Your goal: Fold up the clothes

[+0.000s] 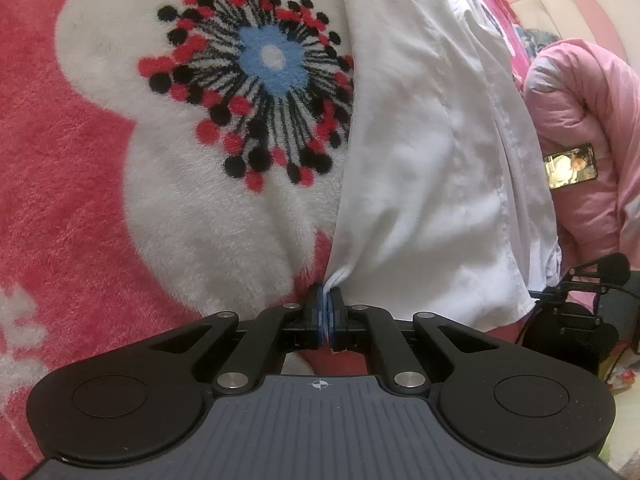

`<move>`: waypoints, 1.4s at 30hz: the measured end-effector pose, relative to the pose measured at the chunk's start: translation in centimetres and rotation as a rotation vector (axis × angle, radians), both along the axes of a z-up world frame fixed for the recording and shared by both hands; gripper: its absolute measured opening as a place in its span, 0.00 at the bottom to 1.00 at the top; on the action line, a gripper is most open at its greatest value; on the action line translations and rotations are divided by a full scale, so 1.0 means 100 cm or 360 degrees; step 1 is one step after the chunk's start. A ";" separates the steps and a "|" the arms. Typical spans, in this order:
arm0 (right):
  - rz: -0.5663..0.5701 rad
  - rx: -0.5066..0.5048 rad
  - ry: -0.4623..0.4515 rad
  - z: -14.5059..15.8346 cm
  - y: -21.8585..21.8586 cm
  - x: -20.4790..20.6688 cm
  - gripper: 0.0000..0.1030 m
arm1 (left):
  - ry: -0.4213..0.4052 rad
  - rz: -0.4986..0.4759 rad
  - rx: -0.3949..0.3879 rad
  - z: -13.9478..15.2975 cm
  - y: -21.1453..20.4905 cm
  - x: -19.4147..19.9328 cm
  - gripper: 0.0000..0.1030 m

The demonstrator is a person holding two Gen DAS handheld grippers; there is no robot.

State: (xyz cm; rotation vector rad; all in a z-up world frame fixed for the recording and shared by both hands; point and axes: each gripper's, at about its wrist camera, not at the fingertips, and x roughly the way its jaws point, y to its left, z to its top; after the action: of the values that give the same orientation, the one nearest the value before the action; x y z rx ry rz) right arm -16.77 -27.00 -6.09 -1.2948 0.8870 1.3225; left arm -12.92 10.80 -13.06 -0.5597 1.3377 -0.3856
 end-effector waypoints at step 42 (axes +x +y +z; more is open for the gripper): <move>-0.2798 0.1509 0.0880 0.011 0.073 0.426 0.44 | -0.0203 -0.0380 0.0163 0.001 -0.014 0.008 0.04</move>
State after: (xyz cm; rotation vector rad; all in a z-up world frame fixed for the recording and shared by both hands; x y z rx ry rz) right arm 25.79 -19.66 -5.01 0.6999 1.0408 0.3699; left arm -12.12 9.37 -12.97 -0.2853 1.2965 -0.5359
